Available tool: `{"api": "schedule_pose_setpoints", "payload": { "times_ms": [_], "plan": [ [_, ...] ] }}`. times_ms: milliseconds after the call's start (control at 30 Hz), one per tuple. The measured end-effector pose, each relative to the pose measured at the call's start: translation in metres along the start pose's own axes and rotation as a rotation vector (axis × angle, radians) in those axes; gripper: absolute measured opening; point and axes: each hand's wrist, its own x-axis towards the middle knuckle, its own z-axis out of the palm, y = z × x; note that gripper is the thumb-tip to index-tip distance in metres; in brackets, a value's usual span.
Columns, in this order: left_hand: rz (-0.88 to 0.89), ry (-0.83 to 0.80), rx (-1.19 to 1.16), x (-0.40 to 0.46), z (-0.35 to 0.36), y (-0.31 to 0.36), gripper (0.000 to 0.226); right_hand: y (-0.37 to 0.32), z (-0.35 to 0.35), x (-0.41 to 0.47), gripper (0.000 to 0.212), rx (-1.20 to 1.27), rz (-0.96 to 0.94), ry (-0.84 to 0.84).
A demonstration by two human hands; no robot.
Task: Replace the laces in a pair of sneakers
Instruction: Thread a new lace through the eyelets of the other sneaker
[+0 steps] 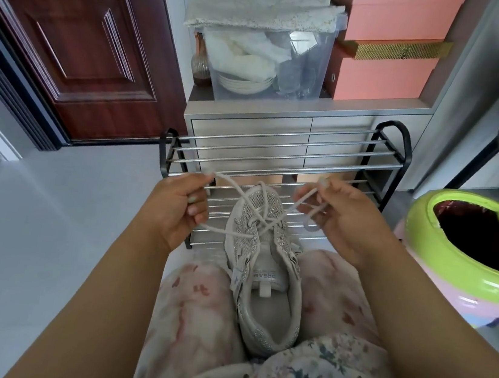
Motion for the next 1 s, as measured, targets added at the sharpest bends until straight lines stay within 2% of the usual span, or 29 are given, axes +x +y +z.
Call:
{"api": "schedule_pose_setpoints", "payload": {
  "times_ms": [67,133,167,233,300,333,400,467,533,633,767,900,1000],
  "plan": [
    [-0.008,0.014,-0.017,-0.002,-0.002,-0.006,0.034,0.001,0.002,-0.003,0.031,0.26,0.076,-0.039],
    [-0.007,0.032,-0.043,-0.003,-0.004,-0.008,0.027,-0.001,0.001,-0.003,0.033,0.293,0.077,-0.025],
    [-0.006,0.041,-0.052,-0.003,-0.005,-0.008,0.024,-0.003,-0.002,-0.001,0.033,0.233,0.056,0.022],
    [-0.01,0.047,-0.061,-0.003,-0.006,-0.011,0.021,-0.011,-0.011,0.0,0.035,-0.016,-0.046,0.18],
    [-0.017,0.026,-0.045,-0.004,-0.004,-0.015,0.019,-0.02,-0.017,-0.001,0.035,-0.438,-0.187,0.301],
    [-0.018,0.012,-0.029,-0.004,-0.002,-0.016,0.017,-0.023,-0.016,-0.004,0.032,-0.667,-0.237,0.295],
    [-0.017,-0.005,0.006,-0.004,0.002,-0.019,0.012,-0.021,-0.01,-0.01,0.02,-1.068,-0.207,0.118],
    [-0.014,-0.004,0.018,-0.005,0.004,-0.02,0.009,-0.015,-0.001,-0.016,0.027,-1.381,-0.056,-0.146],
    [-0.016,0.001,0.011,-0.005,0.002,-0.019,0.008,-0.012,0.001,-0.019,0.028,-1.512,0.032,-0.271],
    [-0.018,0.002,0.023,-0.007,0.0,-0.019,0.005,-0.018,-0.007,-0.015,0.016,-1.375,-0.008,-0.213],
    [-0.057,-0.036,0.108,-0.009,0.0,-0.025,0.001,-0.028,-0.012,-0.011,0.021,-0.917,-0.186,-0.034],
    [-0.082,-0.101,0.281,-0.011,0.001,-0.031,0.008,-0.029,-0.005,-0.013,0.029,-0.39,-0.093,0.039],
    [-0.082,-0.12,0.353,-0.013,0.002,-0.033,0.009,-0.033,-0.002,-0.015,0.032,-0.158,-0.089,0.089]
  ]
}}
